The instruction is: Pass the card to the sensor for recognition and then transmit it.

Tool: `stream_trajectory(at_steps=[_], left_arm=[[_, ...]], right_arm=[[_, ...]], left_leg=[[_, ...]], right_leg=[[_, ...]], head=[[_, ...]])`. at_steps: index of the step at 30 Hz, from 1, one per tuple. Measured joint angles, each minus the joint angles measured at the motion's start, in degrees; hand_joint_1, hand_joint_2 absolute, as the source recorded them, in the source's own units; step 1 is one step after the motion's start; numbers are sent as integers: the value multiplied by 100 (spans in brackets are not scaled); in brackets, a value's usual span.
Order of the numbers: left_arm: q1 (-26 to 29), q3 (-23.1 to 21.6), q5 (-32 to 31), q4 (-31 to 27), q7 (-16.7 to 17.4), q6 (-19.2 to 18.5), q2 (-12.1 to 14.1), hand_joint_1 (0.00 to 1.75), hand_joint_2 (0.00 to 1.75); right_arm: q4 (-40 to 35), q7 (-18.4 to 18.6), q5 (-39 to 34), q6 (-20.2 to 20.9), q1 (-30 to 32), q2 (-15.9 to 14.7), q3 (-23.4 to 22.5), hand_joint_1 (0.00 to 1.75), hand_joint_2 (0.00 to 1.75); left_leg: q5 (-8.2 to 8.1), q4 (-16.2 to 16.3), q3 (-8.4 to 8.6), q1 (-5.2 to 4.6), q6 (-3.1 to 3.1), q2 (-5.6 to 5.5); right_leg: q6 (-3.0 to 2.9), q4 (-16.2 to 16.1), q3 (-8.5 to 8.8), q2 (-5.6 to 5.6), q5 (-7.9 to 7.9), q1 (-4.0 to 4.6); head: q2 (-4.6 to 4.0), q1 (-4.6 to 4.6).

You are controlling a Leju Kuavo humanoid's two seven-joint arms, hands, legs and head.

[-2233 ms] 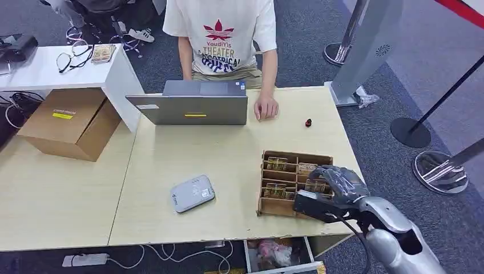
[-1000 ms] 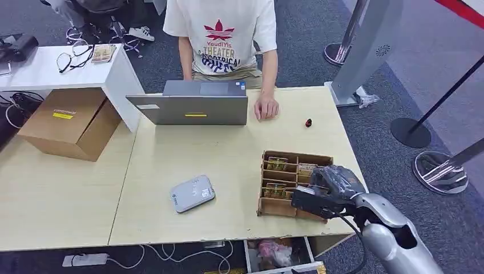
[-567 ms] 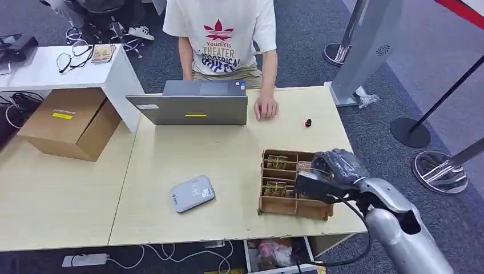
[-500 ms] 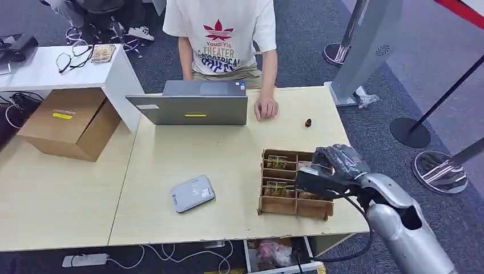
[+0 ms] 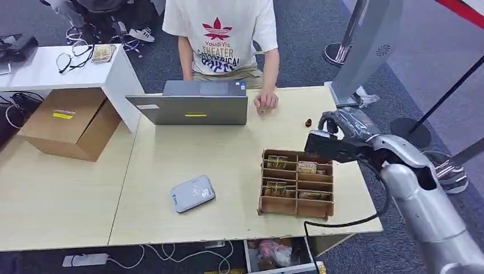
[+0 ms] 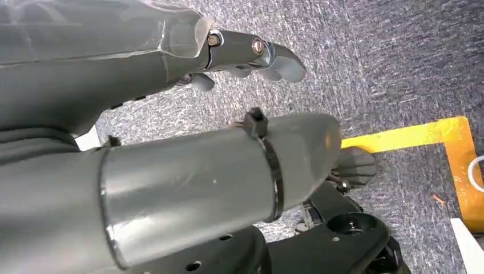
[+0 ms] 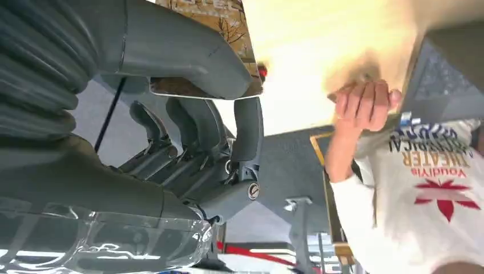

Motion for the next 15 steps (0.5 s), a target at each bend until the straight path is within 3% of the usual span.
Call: stream_trajectory(at_steps=[11,14,15], left_arm=[[-94,-26,-90,0,96,-44,-2,0,0],[-122,-42,-118,0,127,-55,-2,0,0],[-131,-44,-124,0,153,-59,-2,0,0]], right_arm=[[748,-50,-437,162,-1278,-20,321,152,175],[1047,-28,-487,221,-1631,-15,450,155,175],[1127,-24,-498,221,-1712,-7,489,164,175]], left_leg=[[1,0,-1,0,0,0],[1,0,-2,1,0,-4],[1,0,-4,1,0,-4]], right_leg=[[0,3,0,0,0,1],[0,3,0,-4,0,1],[0,3,1,-5,0,1]], head=[[0,0],[0,2],[0,-2]])
